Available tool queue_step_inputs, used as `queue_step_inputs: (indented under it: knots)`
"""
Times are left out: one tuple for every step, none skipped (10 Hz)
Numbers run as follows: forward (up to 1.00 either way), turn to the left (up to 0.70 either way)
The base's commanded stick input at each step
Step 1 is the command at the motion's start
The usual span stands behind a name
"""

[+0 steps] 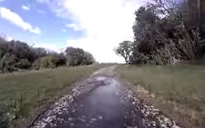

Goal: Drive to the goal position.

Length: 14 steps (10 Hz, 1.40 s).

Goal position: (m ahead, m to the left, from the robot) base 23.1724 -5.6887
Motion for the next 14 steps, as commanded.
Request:
queue_step_inputs:
  knots:
    - [0.7,0.01]
    - [0.7,0.01]
    - [0.7,0.01]
    - [0.7,0.01]
    - [0.7,0.01]
    - [0.7,0.01]
    - [0.7,0.01]
    - [0.7,0.01]
    - [0.7,0.01]
    - [0.7,0.01]
    - [0.7,0.01]
    - [0.7,0.01]
    - [0.7,0.01]
    - [0.7,0.01]
